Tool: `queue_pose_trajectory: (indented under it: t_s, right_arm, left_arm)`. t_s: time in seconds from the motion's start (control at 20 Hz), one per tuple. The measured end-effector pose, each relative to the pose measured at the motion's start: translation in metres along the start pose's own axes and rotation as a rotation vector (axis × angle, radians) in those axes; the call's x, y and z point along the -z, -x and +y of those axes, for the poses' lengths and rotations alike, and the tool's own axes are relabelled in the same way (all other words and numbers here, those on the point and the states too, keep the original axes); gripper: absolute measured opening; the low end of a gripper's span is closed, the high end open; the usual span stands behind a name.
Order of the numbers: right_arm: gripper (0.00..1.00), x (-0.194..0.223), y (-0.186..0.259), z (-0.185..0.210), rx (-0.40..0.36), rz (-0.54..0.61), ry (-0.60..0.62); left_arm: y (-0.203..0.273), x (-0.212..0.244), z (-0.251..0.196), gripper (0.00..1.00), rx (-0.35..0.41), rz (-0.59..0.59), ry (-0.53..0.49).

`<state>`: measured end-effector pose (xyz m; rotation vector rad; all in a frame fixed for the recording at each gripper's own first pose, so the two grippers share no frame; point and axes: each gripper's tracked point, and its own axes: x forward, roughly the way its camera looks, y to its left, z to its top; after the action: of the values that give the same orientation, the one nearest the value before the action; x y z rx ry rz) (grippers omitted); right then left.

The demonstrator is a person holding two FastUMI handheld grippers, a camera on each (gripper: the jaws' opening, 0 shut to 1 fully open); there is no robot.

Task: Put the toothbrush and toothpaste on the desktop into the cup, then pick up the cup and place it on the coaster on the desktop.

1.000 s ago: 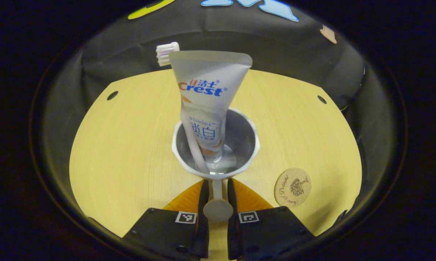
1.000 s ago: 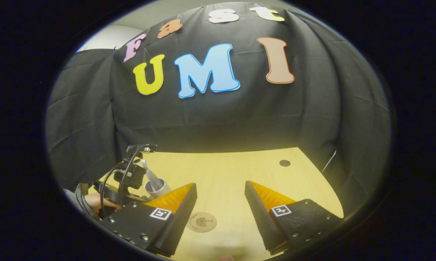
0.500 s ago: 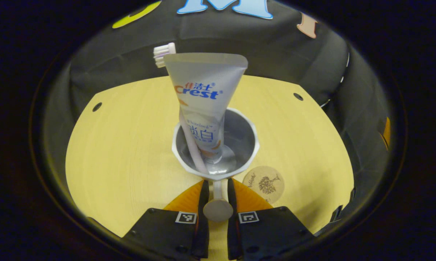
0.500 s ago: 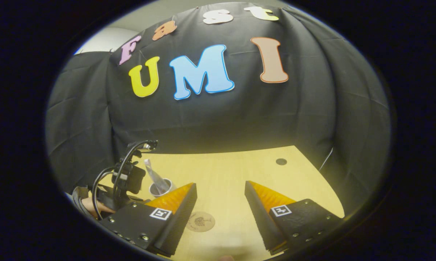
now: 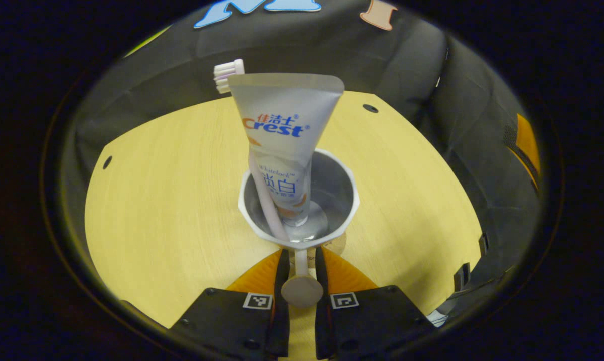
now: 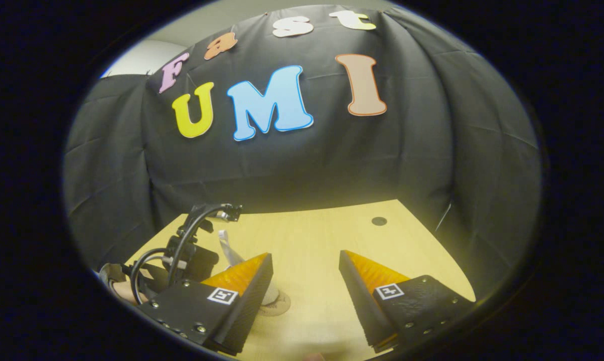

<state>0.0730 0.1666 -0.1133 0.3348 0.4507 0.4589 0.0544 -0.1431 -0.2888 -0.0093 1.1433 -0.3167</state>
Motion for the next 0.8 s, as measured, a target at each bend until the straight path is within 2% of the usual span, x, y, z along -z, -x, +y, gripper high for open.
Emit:
queue_pose_trajectory:
  t_s: [0.5,0.55,0.8]
  right_arm:
    - [0.85,-0.001,0.019,-0.020,0.020,-0.006,0.008]
    - [0.85,-0.001,0.020,-0.021,0.017,-0.008,0.011]
    - [0.85,-0.003,0.023,-0.024,-0.014,-0.009,0.028]
  left_arm:
    - [-0.006,0.013,-0.009,0.27,-0.046,0.040,-0.019]
    - [-0.007,0.014,-0.010,0.30,-0.051,0.041,-0.017]
    - [-0.004,0.013,-0.017,0.36,-0.047,0.018,0.008]
